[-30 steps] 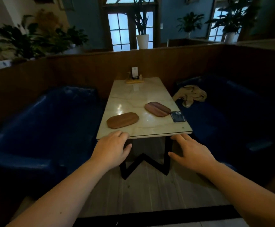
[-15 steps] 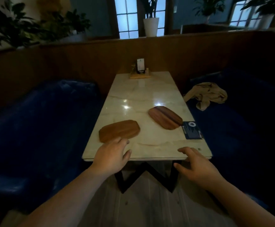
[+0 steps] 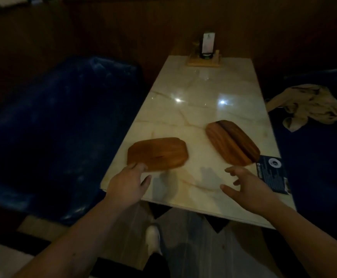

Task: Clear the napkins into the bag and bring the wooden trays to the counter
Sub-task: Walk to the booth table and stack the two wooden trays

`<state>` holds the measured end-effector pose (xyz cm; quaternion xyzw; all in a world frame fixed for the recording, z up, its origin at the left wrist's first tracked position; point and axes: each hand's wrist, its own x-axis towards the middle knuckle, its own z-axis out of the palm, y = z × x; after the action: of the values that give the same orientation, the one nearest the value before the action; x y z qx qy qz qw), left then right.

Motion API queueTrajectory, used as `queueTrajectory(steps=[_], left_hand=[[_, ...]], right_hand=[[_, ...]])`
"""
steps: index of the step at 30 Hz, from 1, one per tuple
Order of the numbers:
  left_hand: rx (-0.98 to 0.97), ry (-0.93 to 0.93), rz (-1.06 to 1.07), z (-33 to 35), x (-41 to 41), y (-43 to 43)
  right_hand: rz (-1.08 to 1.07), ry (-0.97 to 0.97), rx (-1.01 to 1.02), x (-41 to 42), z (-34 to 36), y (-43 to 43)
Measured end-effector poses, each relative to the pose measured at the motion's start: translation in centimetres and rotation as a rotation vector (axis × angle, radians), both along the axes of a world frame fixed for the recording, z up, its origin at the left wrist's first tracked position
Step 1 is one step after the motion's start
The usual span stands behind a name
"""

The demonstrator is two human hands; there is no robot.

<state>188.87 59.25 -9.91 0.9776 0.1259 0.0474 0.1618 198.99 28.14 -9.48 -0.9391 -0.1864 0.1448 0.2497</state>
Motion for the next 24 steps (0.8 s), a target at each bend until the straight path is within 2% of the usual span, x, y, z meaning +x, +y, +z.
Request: queueTrajectory(steps=[8, 14, 19, 24], left_hand=[[-0.073, 0.109, 0.090, -3.9, 6.3, 7.3], [-0.274, 0.289, 0.223, -8.2, 11.5, 14.1], [-0.343, 0.523, 0.185, -12.1, 14.4, 18.3], [-0.439, 0.527, 0.180, -12.9, 16.6, 18.9]], right_hand=[[0.065, 0.087, -0.091, 9.7, -1.9, 7.7], [-0.095, 0.324, -0.068, 16.3, -5.3, 14.6], [-0.193, 0.452, -0.135, 19.7, -9.7, 18.8], [-0.220, 0.543, -0.225, 20.9, -11.5, 20.1]])
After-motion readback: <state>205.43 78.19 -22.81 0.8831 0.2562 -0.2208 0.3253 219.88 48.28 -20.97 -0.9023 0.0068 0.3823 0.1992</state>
